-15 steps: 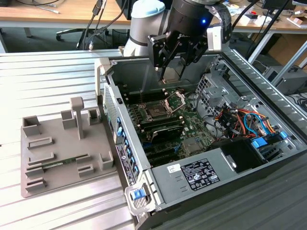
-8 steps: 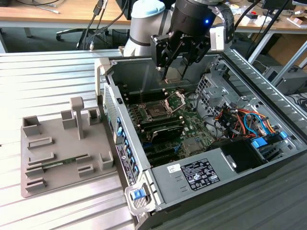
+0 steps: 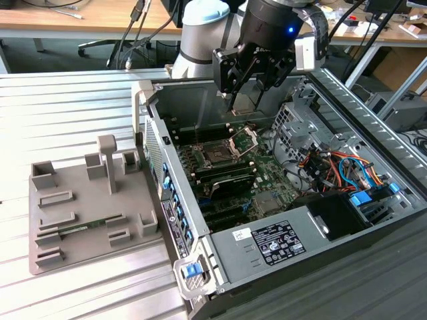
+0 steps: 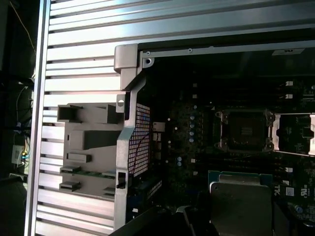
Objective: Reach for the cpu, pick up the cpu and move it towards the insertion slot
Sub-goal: 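Pick up the cpu and move it towards the insertion slot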
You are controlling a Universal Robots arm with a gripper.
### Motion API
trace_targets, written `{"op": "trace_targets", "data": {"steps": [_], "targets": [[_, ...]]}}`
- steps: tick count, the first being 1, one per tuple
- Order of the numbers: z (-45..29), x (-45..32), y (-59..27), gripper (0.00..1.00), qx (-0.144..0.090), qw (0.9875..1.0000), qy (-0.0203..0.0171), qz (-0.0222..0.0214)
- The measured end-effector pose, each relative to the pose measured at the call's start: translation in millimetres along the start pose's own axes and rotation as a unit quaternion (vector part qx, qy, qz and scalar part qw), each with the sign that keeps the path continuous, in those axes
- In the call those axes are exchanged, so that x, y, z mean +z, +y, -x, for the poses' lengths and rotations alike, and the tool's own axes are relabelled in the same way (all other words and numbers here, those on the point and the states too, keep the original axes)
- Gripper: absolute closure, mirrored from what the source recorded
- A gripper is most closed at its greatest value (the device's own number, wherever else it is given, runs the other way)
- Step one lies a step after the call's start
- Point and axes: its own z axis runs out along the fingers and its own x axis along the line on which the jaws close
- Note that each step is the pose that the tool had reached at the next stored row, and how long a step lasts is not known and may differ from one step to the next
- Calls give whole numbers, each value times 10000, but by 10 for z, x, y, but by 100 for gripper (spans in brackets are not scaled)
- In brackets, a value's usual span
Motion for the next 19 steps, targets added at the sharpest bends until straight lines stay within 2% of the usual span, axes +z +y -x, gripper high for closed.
{"op": "trace_targets", "data": {"steps": [19], "targets": [[116, 0, -6, 45, 0, 10000, 0, 0]]}}
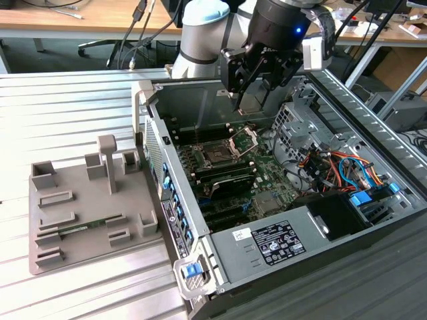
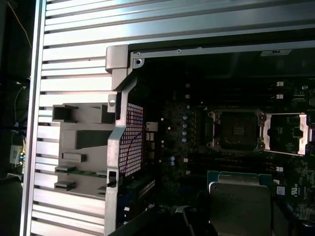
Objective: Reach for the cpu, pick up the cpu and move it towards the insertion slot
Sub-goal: 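Pick up the cpu and move it towards the insertion slot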
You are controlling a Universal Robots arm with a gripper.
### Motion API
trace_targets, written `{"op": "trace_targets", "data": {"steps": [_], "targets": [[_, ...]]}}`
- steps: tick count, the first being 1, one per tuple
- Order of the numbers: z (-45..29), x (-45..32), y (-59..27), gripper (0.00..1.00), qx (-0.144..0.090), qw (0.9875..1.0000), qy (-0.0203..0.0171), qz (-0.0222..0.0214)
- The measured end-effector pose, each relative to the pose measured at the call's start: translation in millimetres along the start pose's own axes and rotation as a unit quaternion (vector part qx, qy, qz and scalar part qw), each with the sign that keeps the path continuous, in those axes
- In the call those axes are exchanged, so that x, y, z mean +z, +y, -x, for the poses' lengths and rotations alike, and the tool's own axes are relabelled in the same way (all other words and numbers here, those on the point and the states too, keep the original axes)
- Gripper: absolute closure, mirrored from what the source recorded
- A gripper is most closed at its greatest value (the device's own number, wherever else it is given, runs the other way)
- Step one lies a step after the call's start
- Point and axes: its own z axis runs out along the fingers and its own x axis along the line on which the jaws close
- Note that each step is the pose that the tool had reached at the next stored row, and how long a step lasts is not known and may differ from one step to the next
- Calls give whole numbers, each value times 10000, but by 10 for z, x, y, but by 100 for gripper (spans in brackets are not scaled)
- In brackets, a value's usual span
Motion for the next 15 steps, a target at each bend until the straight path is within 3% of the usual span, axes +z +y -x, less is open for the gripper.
{"op": "trace_targets", "data": {"steps": [13, 15], "targets": [[66, 0, -4, 45, 0, 10000, 0, 0], [102, 0, -6, 45, 0, 10000, 0, 0]]}}
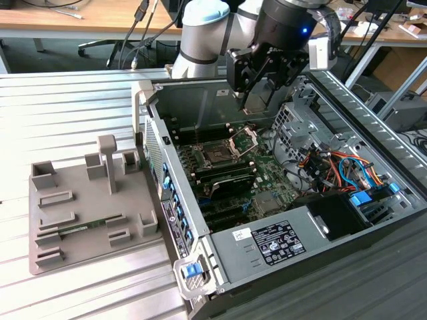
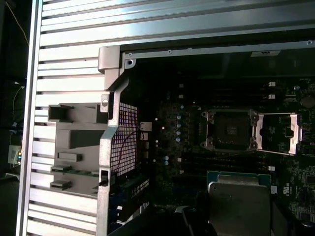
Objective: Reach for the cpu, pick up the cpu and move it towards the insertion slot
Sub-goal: 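Pick up the cpu and move it towards the insertion slot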
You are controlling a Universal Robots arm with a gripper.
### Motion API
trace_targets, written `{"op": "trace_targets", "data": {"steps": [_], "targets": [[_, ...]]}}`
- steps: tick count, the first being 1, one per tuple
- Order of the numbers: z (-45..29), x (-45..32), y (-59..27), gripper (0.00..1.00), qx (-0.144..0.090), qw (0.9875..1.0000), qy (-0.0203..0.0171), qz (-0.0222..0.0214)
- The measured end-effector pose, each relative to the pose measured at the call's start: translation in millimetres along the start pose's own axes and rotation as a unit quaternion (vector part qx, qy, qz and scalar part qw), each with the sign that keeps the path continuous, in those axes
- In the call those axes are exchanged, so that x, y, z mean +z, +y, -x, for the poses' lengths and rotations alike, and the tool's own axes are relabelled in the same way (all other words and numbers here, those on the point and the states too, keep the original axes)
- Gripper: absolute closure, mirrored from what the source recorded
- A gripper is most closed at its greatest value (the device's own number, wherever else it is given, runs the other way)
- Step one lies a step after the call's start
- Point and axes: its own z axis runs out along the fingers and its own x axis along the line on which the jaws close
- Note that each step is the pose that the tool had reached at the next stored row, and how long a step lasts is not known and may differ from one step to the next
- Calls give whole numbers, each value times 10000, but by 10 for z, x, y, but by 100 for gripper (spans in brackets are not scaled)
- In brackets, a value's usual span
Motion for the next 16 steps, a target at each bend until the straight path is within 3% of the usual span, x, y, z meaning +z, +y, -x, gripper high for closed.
{"op": "trace_targets", "data": {"steps": [16], "targets": [[94, 0, -5, 45, 0, 10000, 0, 0]]}}
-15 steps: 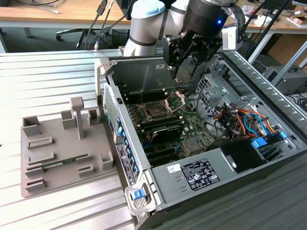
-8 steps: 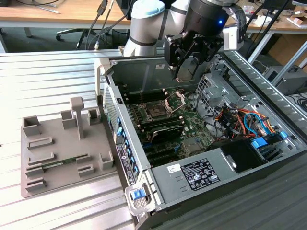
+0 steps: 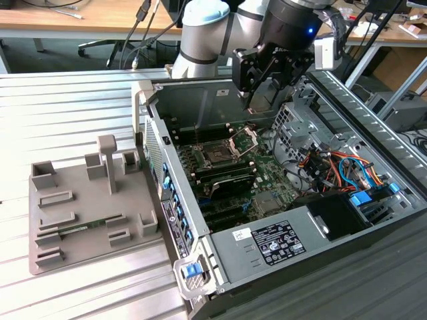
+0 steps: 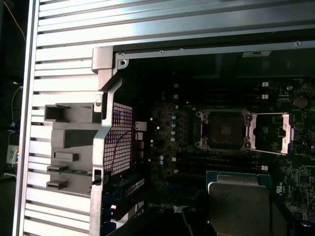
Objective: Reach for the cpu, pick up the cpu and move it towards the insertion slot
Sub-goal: 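Pick up the cpu and move it towards the insertion slot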
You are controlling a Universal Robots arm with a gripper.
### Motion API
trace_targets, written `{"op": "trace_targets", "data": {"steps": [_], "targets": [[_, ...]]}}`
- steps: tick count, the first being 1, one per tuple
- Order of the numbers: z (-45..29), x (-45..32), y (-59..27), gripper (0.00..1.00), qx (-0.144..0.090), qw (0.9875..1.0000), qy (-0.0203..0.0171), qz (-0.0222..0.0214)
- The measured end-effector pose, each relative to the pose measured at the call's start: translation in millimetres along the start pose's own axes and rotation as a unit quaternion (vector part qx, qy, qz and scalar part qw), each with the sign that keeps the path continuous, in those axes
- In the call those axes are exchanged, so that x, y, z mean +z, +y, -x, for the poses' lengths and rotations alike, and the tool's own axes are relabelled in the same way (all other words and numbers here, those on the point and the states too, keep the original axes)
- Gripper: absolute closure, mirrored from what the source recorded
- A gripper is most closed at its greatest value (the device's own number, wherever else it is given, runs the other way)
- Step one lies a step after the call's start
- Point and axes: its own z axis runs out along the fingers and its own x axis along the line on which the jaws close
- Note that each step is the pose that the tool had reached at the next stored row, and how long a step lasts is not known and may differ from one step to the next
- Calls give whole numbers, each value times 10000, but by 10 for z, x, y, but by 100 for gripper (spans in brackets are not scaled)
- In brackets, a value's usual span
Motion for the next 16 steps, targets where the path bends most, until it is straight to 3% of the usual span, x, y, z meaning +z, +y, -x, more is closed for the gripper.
{"op": "trace_targets", "data": {"steps": [16], "targets": [[122, 0, -7, 45, 0, 10000, 0, 0]]}}
